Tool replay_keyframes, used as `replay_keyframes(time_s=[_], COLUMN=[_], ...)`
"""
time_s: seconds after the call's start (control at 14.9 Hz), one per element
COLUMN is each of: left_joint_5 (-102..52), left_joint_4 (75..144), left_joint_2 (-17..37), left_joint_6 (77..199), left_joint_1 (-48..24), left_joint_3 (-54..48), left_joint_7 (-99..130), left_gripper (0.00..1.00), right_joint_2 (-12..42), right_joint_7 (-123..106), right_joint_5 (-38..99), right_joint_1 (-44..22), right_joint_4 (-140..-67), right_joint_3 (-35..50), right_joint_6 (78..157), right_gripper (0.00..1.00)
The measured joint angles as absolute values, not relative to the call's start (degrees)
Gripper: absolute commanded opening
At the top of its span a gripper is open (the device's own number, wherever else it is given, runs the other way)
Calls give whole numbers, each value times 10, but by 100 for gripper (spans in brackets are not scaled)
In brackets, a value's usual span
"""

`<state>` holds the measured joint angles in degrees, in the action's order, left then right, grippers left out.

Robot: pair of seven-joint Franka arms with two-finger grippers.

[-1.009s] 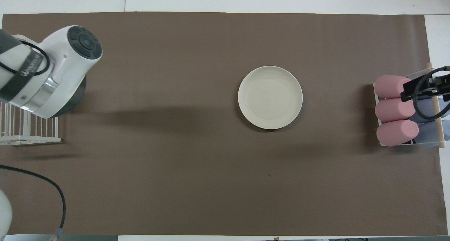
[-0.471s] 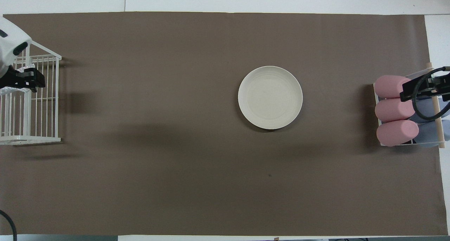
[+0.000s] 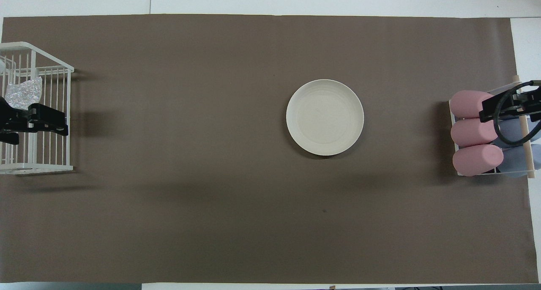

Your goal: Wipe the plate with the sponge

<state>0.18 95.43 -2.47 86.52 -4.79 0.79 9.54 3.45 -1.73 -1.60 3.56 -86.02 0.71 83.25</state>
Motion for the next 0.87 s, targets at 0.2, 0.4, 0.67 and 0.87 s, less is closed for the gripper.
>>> replay_keyframes(time_s=[0.2, 0.4, 0.67, 0.87], left_joint_5=[-28, -31, -25, -15], left_joint_4=[954, 942, 940, 940], left_joint_2=[-26, -25, -24, -24], left_joint_6=[879, 881, 883, 890], left_joint_1=[-57, -57, -57, -57], left_joint_3=[7, 0, -3, -8], left_joint_7=[96, 96, 96, 95], left_gripper=[100, 100, 100, 100], right_joint_2=[34, 34, 34, 34], right_joint_7=[-17, -17, -17, -17], right_joint_5=[-16, -16, -16, -16], right_joint_1=[36, 34, 34, 34], right_joint_4=[-860, -860, -860, -860], right_joint_3=[7, 7, 8, 8], right_joint_6=[833, 833, 833, 833], right_gripper=[100, 100, 100, 100])
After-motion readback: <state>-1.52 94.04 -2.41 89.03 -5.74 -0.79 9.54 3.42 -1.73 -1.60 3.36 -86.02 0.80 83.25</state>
